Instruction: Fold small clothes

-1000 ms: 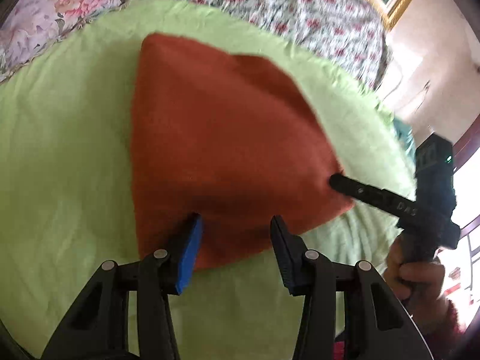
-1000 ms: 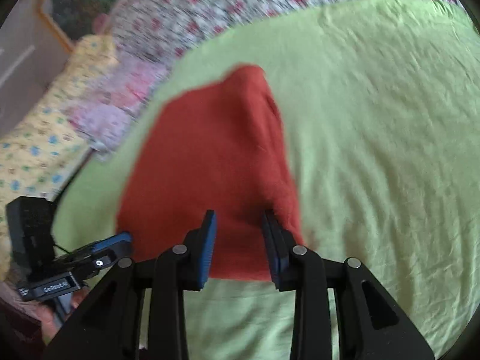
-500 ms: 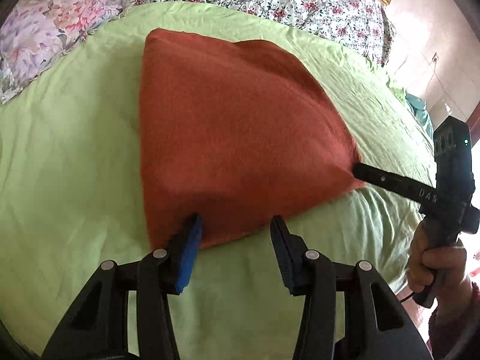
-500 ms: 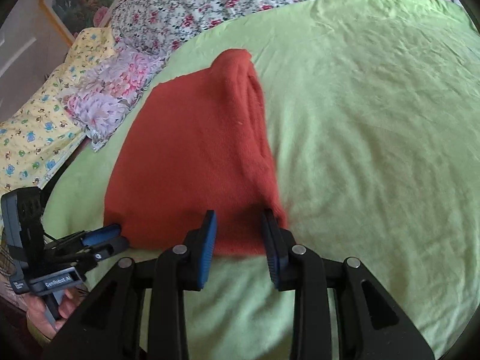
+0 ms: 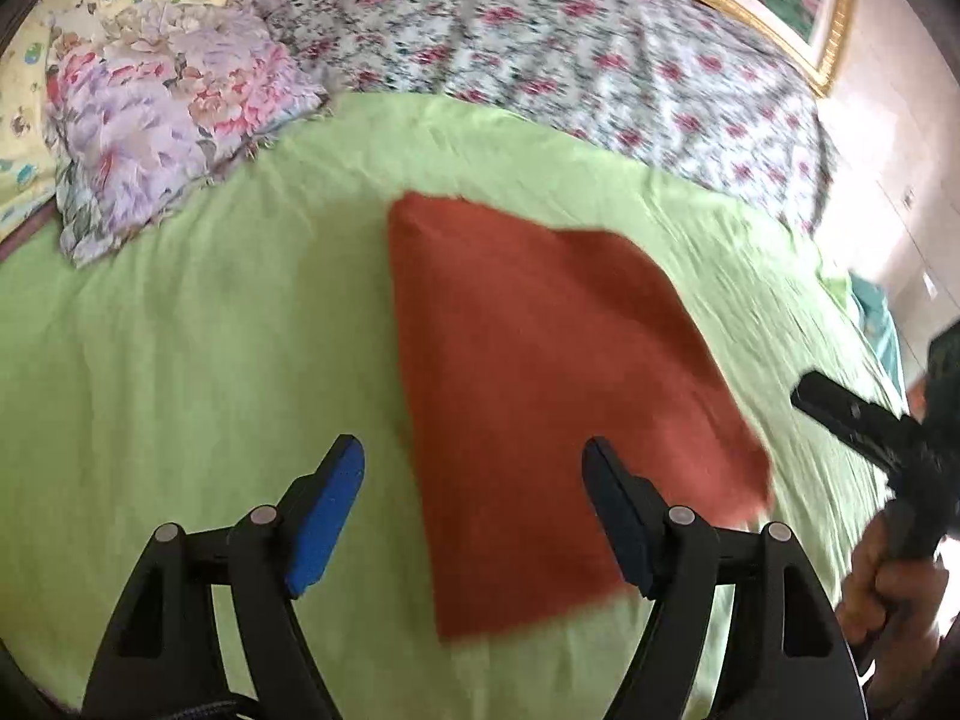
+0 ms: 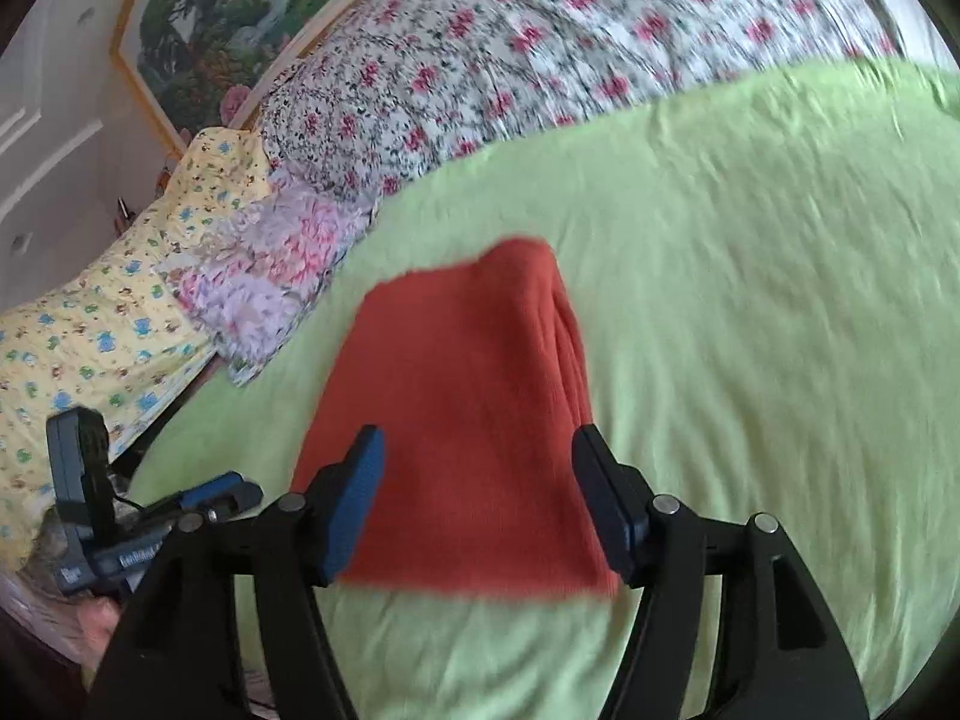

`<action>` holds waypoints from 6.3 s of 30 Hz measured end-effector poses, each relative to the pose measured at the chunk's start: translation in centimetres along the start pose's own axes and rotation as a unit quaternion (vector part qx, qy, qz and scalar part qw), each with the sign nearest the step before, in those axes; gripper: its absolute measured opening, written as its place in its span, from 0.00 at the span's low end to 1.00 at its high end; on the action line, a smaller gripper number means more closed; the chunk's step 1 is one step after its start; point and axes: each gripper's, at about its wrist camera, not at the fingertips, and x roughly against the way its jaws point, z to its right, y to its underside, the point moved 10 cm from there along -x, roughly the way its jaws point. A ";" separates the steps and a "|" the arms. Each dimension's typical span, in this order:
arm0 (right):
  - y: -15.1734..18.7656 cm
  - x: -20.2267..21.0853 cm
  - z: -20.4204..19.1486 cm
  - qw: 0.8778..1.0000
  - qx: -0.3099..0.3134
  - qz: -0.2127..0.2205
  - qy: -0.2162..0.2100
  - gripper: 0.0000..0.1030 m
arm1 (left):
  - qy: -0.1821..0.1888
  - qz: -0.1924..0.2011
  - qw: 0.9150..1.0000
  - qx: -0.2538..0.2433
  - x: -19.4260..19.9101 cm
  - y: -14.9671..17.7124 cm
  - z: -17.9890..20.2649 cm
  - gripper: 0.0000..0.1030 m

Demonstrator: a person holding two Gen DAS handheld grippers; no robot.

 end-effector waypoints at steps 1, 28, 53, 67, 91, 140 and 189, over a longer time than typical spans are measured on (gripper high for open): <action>-0.9 -1.3 -0.3 1.000 0.000 -0.006 -0.001 0.64 | -0.006 -0.001 1.000 0.005 -0.8 -1.1 -0.5 0.73; -5.3 -10.8 4.9 0.994 -0.063 -0.069 0.056 0.36 | -0.075 -0.041 0.995 0.059 -10.4 -6.5 -6.4 0.66; 7.9 2.7 -1.5 0.998 0.027 -0.048 0.027 0.78 | -0.070 -0.049 0.996 0.008 2.7 11.9 -2.5 0.75; 13.0 3.5 -4.0 0.993 0.100 -0.059 0.035 0.88 | -0.092 -0.039 0.995 -0.001 4.4 14.5 -3.0 0.78; 4.7 3.6 -7.6 0.986 0.162 -0.004 0.041 1.00 | -0.131 0.029 0.989 -0.053 5.3 4.3 -0.7 0.85; 2.7 -5.7 -4.2 0.986 0.139 -0.063 0.063 1.00 | -0.129 -0.002 0.991 -0.025 -1.1 3.3 -1.2 0.86; 3.2 -4.5 -5.1 0.987 0.135 -0.058 0.059 1.00 | -0.129 0.005 0.991 -0.025 0.0 4.0 -0.2 0.86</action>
